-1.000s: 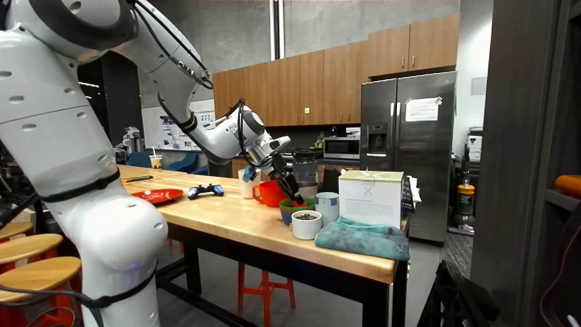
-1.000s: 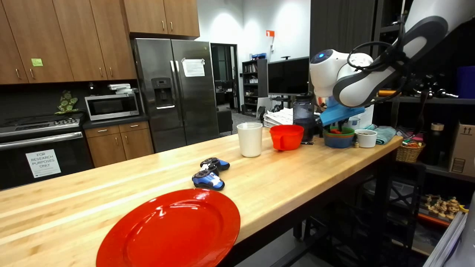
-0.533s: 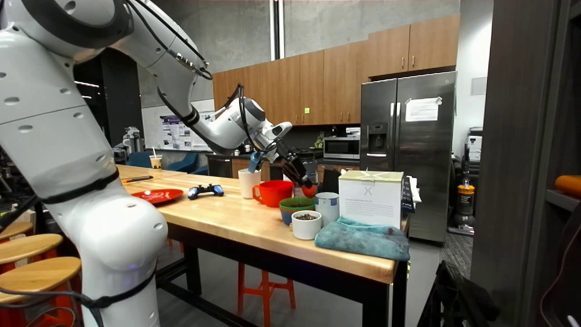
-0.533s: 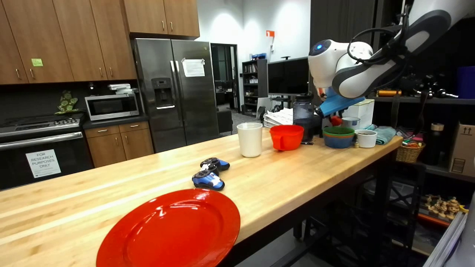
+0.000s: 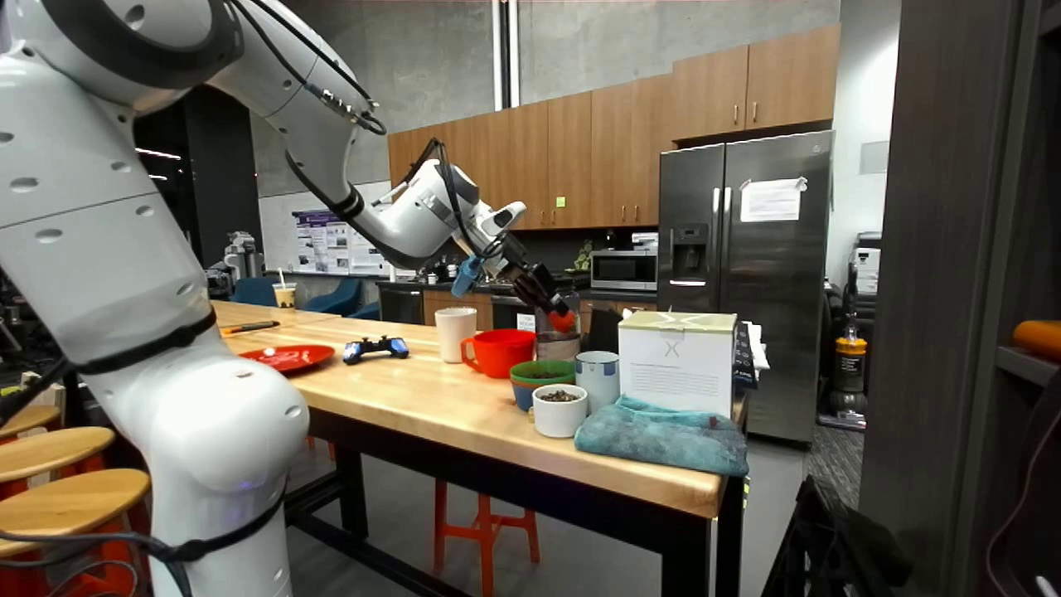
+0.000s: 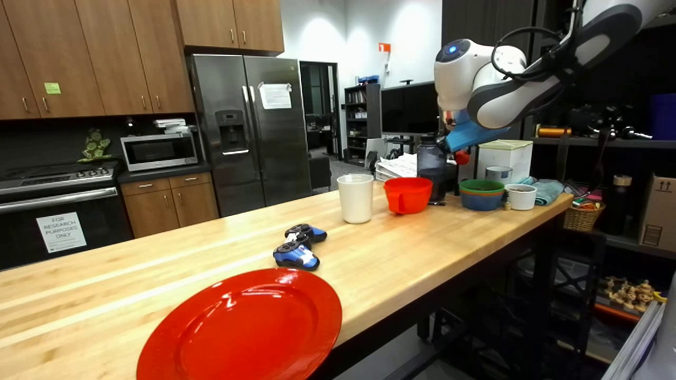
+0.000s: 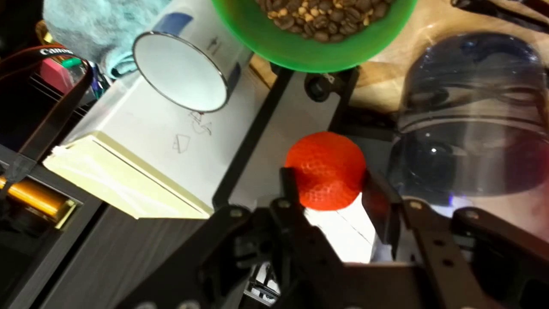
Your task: Take the red ball out of the bowl and put it on the table
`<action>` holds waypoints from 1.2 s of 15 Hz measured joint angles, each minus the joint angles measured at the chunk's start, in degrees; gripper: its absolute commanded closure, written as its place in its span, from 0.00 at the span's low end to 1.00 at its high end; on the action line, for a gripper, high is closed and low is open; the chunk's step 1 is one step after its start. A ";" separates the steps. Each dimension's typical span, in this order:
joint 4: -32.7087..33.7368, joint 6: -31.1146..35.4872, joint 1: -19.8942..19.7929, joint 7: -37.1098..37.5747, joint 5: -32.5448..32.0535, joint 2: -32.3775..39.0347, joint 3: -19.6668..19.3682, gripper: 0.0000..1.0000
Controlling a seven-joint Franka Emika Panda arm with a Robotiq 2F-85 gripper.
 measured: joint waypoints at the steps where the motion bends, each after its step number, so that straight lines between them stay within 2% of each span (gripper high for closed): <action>1: 0.29 1.38 0.34 -0.18 0.00 0.00 0.03 0.83; 6: 1.05 5.07 1.69 -2.91 0.08 -0.07 0.24 0.83; 12: 1.01 4.77 2.02 -7.63 1.70 -0.44 0.27 0.83; 14: 0.76 4.05 2.11 -11.31 5.70 -0.75 0.20 0.83; 18: -0.55 0.55 3.29 -23.85 19.46 -1.77 -0.26 0.83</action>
